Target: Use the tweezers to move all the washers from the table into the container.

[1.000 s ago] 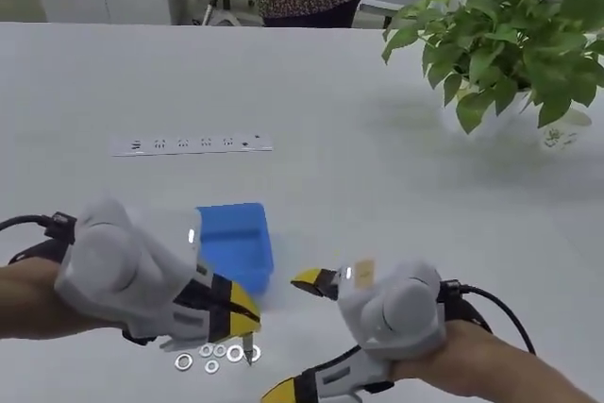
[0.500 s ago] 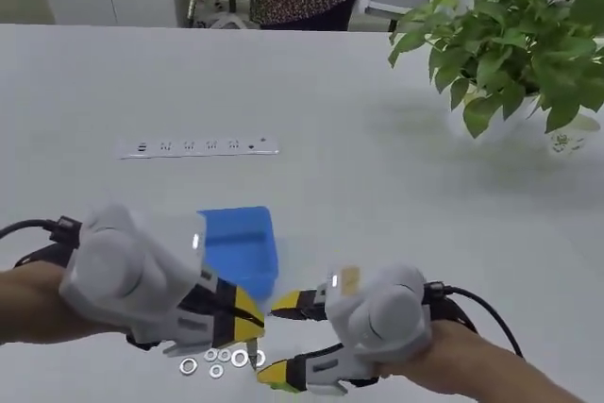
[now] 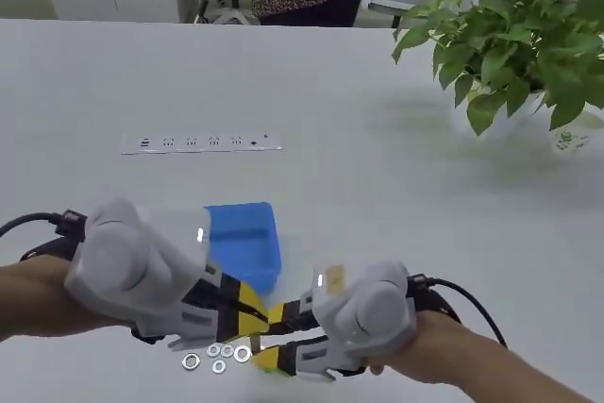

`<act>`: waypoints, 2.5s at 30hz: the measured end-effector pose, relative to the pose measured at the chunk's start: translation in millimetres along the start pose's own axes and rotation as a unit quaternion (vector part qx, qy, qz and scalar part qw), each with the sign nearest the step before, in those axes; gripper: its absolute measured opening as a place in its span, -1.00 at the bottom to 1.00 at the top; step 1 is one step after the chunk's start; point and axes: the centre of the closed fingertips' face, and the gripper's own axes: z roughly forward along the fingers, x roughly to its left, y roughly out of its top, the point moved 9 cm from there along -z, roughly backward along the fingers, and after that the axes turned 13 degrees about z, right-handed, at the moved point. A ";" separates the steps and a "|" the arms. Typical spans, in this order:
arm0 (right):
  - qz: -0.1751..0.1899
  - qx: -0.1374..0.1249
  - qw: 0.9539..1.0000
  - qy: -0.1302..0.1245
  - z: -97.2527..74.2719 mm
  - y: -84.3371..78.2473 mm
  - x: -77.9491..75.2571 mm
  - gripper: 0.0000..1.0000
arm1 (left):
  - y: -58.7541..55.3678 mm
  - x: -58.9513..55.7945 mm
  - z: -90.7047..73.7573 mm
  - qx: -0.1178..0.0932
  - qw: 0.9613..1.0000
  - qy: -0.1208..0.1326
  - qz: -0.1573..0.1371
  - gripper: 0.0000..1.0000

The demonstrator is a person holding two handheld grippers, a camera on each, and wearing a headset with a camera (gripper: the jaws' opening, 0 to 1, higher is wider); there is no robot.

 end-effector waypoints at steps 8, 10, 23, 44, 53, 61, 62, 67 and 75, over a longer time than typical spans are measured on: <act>-0.007 0.002 1.000 0.003 3.1 -0.4 0.7 -0.75 | 0.0 -0.2 0.4 0.000 1.000 0.000 0.001 -0.89; -0.005 0.004 1.000 0.006 3.2 -0.1 1.3 -0.76 | -0.2 -0.4 0.2 -0.001 1.000 -0.001 -0.001 -0.89; 0.005 0.004 1.000 0.003 3.1 -0.8 0.9 -0.81 | 0.3 -1.0 1.0 0.000 1.000 -0.001 0.002 -0.89; 0.021 0.003 1.000 0.000 -0.7 3.8 1.4 -0.81 | 3.8 0.4 -11.6 -0.022 1.000 0.011 -0.012 -0.74; 0.024 -0.001 1.000 -0.001 -5.9 9.4 0.9 -0.81 | -0.6 2.5 -23.3 -0.039 0.998 0.034 -0.036 -0.44; 0.020 -0.005 1.000 -0.001 -12.3 20.6 0.8 -0.81 | -5.9 -2.9 -35.3 -0.055 0.994 0.065 -0.064 -0.07; 0.019 -0.006 1.000 -0.001 -13.2 22.3 0.8 -0.81 | -7.1 -4.3 -36.8 -0.055 0.994 0.068 -0.067 -0.02; 0.021 -0.012 1.000 0.000 -17.2 33.2 -1.6 -0.81 | -11.6 -9.9 -41.7 -0.056 0.991 0.083 -0.083 0.14; 0.023 -0.020 1.000 0.001 -20.2 45.2 -4.7 -0.81 | -17.7 -17.9 -51.1 -0.057 0.985 0.113 -0.121 0.36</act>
